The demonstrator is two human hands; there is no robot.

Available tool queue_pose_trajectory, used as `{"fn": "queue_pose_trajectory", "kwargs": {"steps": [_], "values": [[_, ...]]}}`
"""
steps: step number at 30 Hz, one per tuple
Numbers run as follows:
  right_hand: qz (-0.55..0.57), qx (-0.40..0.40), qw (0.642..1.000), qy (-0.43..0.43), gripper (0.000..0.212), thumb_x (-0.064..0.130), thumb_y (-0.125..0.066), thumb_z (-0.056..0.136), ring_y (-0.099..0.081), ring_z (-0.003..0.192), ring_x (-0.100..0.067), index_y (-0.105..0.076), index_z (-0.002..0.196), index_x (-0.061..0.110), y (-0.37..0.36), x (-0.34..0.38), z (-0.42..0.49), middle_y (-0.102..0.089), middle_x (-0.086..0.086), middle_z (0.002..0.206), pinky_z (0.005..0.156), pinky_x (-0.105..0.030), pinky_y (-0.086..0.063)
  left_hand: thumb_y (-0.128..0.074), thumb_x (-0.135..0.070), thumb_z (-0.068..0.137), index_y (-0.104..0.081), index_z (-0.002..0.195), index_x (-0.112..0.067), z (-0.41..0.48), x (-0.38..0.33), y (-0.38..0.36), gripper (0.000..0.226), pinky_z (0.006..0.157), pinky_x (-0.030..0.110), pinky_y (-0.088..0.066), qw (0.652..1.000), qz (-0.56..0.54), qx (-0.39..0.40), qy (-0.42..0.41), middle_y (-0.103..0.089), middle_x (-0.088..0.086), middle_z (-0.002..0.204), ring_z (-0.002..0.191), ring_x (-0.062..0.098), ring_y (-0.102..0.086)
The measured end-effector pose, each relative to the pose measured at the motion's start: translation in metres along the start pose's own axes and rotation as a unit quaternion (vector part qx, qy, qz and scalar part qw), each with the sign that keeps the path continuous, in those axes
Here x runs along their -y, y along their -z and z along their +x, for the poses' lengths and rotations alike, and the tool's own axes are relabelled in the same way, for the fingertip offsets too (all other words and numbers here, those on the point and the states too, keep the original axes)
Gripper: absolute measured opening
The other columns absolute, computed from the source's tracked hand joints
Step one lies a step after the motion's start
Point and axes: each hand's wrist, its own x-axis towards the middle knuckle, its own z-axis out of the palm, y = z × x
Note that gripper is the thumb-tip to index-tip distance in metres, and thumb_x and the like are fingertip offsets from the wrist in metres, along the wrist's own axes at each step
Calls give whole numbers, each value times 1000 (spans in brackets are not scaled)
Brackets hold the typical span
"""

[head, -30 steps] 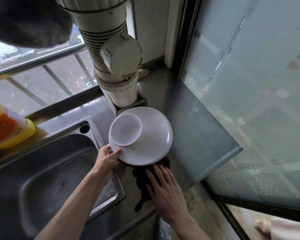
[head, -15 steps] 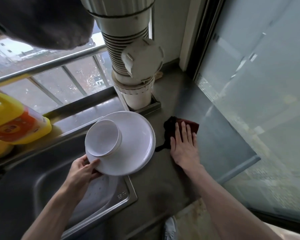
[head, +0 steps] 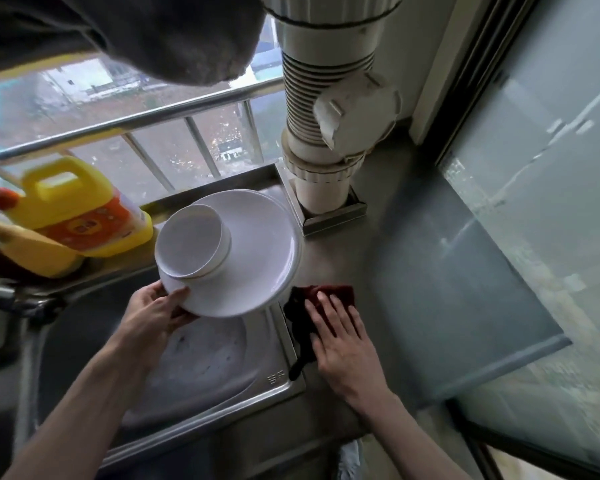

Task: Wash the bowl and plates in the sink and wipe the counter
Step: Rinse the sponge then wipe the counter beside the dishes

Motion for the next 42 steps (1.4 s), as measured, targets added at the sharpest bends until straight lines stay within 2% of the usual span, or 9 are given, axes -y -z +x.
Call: {"fn": "queue_pose_trajectory", "kwargs": {"steps": [5,10,14,20,22,24,30,35,42], "values": [[5,-12,994,-112,64,49,-24,105,-3,160,-16,-10,166,31,2,-18,18,-7,2,174,129,-41,1,-57,-2,101,-61,128,2,2,5,6,28,60,25,-61,1000,-12,-9,2,-76,13,97,76,18,-77],[4,30,996,-84,69,53,-3,99,6,160,-21,3,164,29,10,-2,83,3,-3,174,124,-41,13,-55,-1,102,-60,126,0,6,-1,9,25,58,23,-60,1000,-22,-11,1,-73,14,101,73,15,-76],[8,49,998,-46,74,50,4,94,8,160,-25,4,164,24,11,25,117,9,-6,173,126,-47,7,-57,-1,101,-64,124,0,8,-8,14,25,62,26,-62,999,-29,-21,-2,-77,12,97,80,19,-77],[-12,93,995,-32,69,47,0,98,16,159,-23,-2,165,34,15,41,144,18,-4,172,126,-51,11,-59,-3,100,-65,119,-3,11,-21,23,20,65,29,-63,999,-44,-27,-13,-79,7,95,85,20,-77],[-14,94,995,-15,59,46,-10,106,15,159,-22,-3,165,40,14,36,143,18,-2,172,126,-50,12,-57,-1,100,-65,115,-4,12,-23,23,16,62,29,-63,998,-58,-26,-19,-80,6,91,82,19,-78],[-10,98,995,17,57,46,-16,108,13,159,-19,-4,164,43,14,28,136,15,1,173,127,-47,11,-57,-1,101,-65,114,-4,12,-24,21,16,62,30,-63,997,-62,-31,-17,-78,9,96,83,20,-77],[-4,74,996,52,61,56,-8,102,3,160,-17,-4,162,50,11,13,66,-3,3,174,129,-43,5,-57,-1,101,-63,118,-3,9,-15,6,19,63,29,-63,997,-69,-37,-17,-73,13,108,92,24,-74],[-14,54,997,45,57,64,-13,106,3,160,-15,0,161,53,5,-1,-6,-7,5,174,128,-43,1,-56,1,101,-64,117,-4,0,0,-18,18,61,27,-62,997,-74,-20,-19,-73,13,105,79,15,-76],[12,25,1000,10,60,67,-31,103,-7,160,-19,-22,160,50,5,6,-10,-18,4,172,130,-45,-7,-57,1,101,-60,129,-2,-12,23,-44,29,61,27,-61,998,-69,-5,-10,-72,12,108,80,14,-76]]}}
